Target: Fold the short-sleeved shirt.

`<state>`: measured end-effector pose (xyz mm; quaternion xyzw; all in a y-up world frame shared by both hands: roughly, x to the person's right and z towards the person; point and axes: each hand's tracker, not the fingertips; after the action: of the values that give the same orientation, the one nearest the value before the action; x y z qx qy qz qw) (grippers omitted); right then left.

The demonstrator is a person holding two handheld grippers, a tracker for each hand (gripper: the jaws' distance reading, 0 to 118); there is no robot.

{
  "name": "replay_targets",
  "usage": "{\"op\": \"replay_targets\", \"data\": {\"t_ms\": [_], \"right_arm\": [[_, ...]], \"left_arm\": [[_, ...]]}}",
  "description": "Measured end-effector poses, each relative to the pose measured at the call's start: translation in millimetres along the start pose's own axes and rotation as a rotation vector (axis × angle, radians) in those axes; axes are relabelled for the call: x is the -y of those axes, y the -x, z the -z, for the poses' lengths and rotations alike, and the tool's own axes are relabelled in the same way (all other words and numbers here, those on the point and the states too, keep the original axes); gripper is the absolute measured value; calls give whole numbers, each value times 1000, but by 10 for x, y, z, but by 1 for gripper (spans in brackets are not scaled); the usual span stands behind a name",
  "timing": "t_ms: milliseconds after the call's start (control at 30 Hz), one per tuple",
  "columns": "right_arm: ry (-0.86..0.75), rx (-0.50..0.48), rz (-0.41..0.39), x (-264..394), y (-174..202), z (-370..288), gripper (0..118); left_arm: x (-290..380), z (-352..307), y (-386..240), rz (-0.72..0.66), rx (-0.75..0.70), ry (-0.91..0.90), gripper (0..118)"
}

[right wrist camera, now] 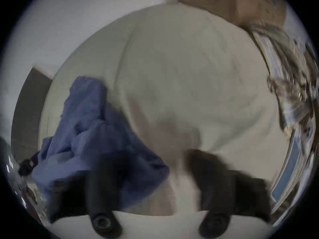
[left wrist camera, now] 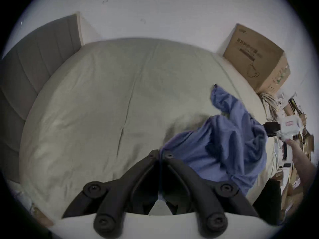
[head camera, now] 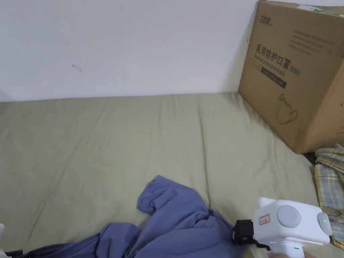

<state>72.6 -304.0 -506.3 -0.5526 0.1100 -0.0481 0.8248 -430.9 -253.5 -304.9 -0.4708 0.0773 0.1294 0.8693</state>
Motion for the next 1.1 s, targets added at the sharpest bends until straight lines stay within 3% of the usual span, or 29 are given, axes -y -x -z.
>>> {"op": "replay_targets", "data": {"t_ms": [33, 67, 200, 333, 467, 700, 900, 1100], "right_arm": [[-2, -23, -4, -9, 10, -57, 4], [-4, -97, 43, -18, 0, -124, 5], [-87, -124, 69, -66, -135, -543, 5], [-159, -114, 49, -164, -299, -1117, 4], [-284, -156, 62, -296, -432, -1786, 5], [-448, -161, 55, -756, -332, -2817, 5], [-574, -101, 26, -1512, -242, -3354, 5], [-734, -134, 122, -2200, -164, -3668, 5]], "left_arm": [[-6, 39, 48, -37, 15, 30, 1], [9, 47, 86, -85, 25, 60, 1], [-11, -130, 152, -220, 45, 57, 1], [-98, -594, 171, -34, -37, -107, 1], [-473, -1162, 423, -62, 4, -226, 1], [-1218, -2070, 326, 128, -84, -398, 1], [-1926, -2437, 229, 118, -104, -490, 1], [-2645, -2451, 136, 83, -114, -593, 1]]}}
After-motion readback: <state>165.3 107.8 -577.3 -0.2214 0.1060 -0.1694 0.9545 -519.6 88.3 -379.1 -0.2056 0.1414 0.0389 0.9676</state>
